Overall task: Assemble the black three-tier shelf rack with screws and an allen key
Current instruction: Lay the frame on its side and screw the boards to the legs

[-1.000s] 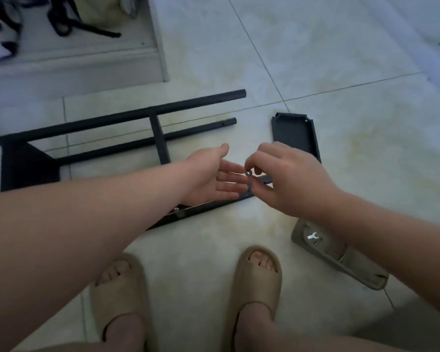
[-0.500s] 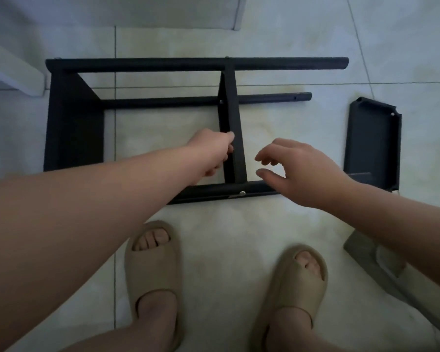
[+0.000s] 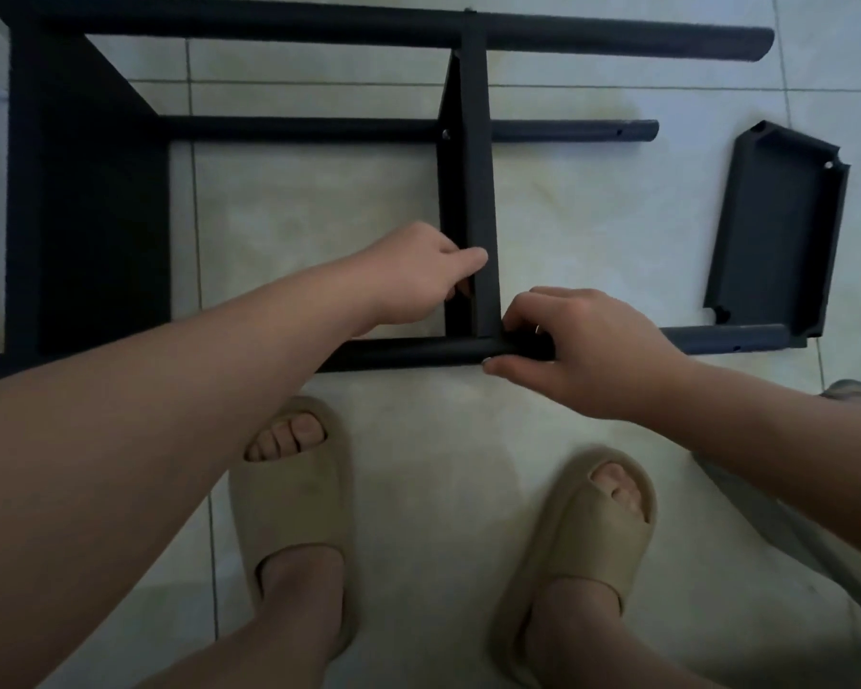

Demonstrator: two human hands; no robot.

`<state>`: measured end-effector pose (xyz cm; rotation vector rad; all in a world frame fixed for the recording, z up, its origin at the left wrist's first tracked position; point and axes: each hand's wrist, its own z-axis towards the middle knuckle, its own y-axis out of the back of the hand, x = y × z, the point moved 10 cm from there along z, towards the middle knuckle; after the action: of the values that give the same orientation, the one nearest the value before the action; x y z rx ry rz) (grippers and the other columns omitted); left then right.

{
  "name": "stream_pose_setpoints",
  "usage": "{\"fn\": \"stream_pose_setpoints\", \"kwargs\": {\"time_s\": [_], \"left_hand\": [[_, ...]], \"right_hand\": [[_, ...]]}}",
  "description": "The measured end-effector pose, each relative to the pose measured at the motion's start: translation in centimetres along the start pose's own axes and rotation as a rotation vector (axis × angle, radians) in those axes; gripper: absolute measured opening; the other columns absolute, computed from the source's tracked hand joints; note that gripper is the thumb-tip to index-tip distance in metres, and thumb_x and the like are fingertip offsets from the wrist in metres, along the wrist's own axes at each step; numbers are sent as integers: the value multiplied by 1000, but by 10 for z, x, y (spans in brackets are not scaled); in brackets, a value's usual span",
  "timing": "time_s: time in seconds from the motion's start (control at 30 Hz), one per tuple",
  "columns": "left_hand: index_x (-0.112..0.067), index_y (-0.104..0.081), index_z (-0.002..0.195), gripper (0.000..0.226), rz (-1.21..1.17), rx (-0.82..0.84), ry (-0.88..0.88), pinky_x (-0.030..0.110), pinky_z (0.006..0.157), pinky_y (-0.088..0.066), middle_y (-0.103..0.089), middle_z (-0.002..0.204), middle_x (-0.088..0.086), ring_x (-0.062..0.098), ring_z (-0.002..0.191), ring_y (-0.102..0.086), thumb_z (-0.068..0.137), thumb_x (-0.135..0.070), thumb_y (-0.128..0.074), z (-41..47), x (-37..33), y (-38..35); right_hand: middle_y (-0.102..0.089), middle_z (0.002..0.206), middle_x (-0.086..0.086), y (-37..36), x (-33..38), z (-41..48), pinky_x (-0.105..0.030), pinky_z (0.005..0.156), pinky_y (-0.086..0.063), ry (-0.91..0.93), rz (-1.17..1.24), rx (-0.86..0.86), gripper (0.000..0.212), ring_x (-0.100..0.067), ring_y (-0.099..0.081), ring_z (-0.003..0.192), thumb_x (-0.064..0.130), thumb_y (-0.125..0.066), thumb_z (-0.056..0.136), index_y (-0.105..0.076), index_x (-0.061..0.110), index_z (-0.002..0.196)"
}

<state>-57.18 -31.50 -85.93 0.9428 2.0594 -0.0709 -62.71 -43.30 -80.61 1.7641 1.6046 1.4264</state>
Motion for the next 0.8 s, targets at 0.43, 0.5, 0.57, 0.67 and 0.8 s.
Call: {"fn": "stream_pose_setpoints", "kwargs": {"time_s": [0.43,0.5,0.57,0.67,0.8], "left_hand": [[-11,-60,82,29,-134,379,82,19,42,-26,-31,51,-8,7,41,-25,104,-27,-51,-33,21,-49],[-13,-61,81,29,-160,391,86,19,41,-26,-30,52,-7,8,43,-24,104,-28,-52,-32,22,-49],[-14,-63,80,29,-211,405,105,19,42,-26,-30,54,-6,9,44,-25,102,-30,-54,-31,25,-50],[-10,-70,94,31,-243,352,156,20,47,-32,-40,58,-4,8,47,-34,100,-36,-55,-26,38,-42],[-6,-70,96,22,-367,247,264,21,54,-45,-63,75,3,12,60,-57,96,-6,-48,-17,56,-27]], "right_hand": [[-54,135,-3,-32,2,-41,-39,94,-49,16,47,-150,83,-25,-54,118,63,-61,79,-45,12,142],[-30,162,-10,-31,1,-36,-44,114,-37,58,-29,-162,104,-31,-34,145,68,-57,80,-25,7,158],[-11,169,-14,-30,7,-32,-50,122,-26,148,-143,-177,108,-33,-14,156,68,-54,84,-14,4,161],[-4,169,-17,-34,16,-28,-54,124,-19,261,-242,-182,101,-31,-4,157,65,-48,91,-13,0,160],[-2,169,-19,-37,15,-25,-54,126,-14,292,-265,-186,99,-31,-2,157,64,-44,94,-12,-2,160]]}}
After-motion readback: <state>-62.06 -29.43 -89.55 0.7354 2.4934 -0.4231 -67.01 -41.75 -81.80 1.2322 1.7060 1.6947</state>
